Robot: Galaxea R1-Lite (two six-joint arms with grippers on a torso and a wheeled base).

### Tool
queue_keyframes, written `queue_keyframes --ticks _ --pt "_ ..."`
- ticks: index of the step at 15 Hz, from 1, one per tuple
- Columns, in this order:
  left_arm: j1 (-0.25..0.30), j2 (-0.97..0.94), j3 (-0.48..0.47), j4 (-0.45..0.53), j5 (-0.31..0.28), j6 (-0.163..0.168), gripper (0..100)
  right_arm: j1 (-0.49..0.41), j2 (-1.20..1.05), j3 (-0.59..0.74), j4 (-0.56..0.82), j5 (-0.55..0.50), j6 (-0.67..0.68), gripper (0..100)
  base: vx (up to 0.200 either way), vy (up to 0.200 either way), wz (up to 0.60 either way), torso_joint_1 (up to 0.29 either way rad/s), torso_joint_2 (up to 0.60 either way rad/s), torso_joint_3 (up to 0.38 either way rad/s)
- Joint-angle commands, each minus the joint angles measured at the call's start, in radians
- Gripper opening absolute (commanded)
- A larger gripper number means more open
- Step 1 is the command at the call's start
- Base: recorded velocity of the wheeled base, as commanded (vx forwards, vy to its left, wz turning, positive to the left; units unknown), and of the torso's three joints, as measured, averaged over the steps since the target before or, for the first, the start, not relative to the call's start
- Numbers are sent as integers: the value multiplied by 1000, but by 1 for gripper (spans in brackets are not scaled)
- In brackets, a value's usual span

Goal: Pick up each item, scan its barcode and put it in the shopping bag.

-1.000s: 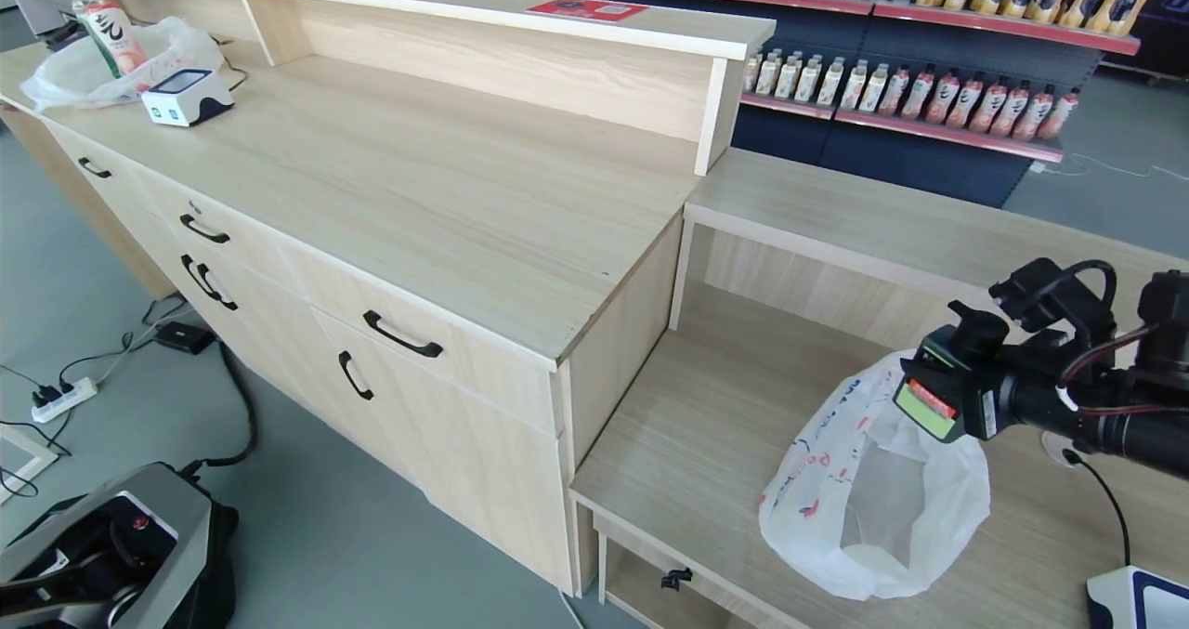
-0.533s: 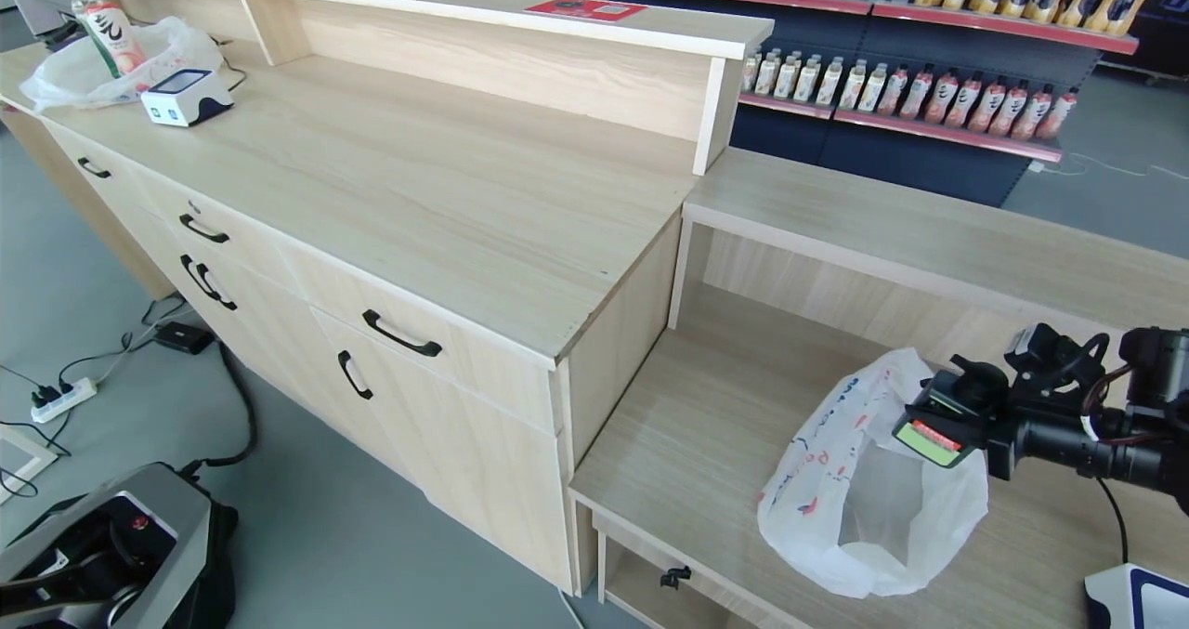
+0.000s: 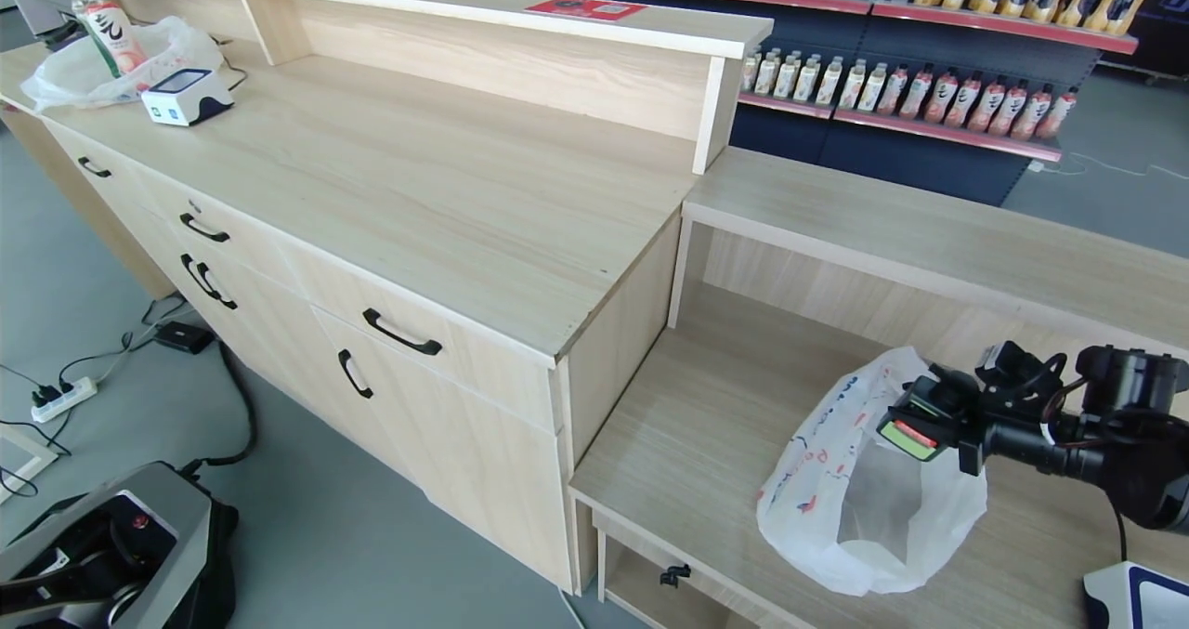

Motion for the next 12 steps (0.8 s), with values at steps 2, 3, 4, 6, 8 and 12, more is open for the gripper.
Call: queue_keyframes --ticks 2,3,4,6,8,12 --pt "0 0 0 0 0 0 100 5 94 -46 -36 0 0 0 0 0 0 0 0 0" --pt "0 0 0 0 0 0 100 16 121 -71 -62 0 5 0 0 0 0 0 0 0" --pt "0 0 0 0 0 0 100 25 138 -87 -71 0 7 0 0 0 0 0 0 0" --pt "0 0 0 0 0 0 100 33 175 -117 -94 -2 10 0 0 0 0 0 0 0" --pt "0 0 0 1 0 0 100 42 207 -161 -119 -2 34 0 0 0 0 0 0 0" --pt "0 0 0 0 0 0 100 48 247 -212 -120 -25 54 0 0 0 0 0 0 0"
